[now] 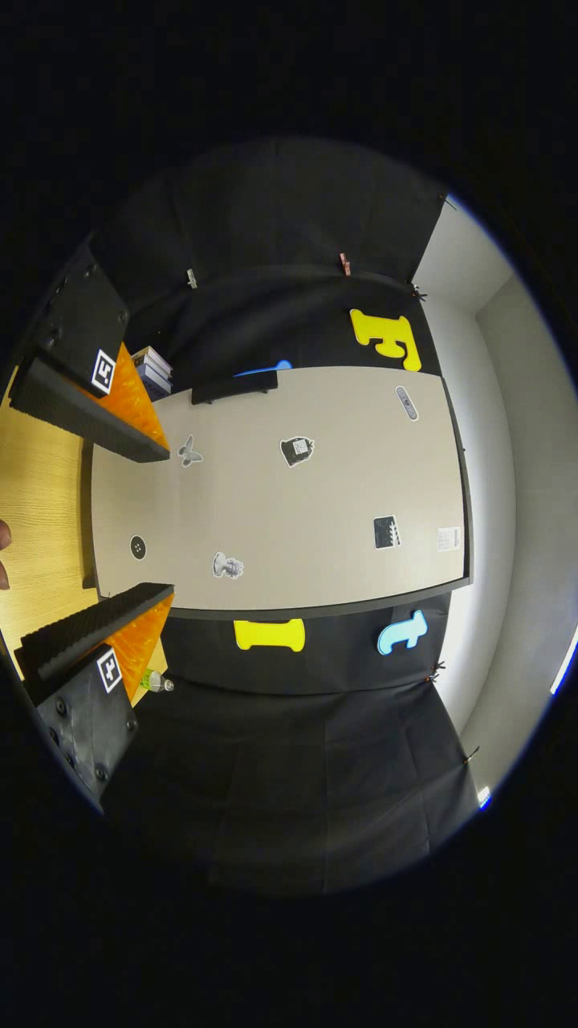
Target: Open the shoe cabinet door, grab the shoes and put them into the shoe cabinet, then close the shoe cabinet door.
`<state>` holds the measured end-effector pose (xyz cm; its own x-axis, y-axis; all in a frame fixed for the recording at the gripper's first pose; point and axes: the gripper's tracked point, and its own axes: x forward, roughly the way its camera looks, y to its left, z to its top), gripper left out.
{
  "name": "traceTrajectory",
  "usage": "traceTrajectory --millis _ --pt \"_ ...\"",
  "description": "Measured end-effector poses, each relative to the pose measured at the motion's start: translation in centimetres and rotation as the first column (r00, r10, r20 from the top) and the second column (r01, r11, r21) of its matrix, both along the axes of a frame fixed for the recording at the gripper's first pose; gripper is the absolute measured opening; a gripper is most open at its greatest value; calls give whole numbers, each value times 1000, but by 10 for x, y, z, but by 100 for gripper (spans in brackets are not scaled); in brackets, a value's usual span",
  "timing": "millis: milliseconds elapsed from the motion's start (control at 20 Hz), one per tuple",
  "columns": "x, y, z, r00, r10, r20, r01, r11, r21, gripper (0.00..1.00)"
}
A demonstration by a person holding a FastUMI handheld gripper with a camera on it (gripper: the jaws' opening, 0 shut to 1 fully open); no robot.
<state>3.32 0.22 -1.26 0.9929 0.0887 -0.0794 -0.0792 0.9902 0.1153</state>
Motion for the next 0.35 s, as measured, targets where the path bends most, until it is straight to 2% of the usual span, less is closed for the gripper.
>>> traceTrajectory --millis 350 --pt "1 -3 0 1000 0 2 0 1000 -2 98"
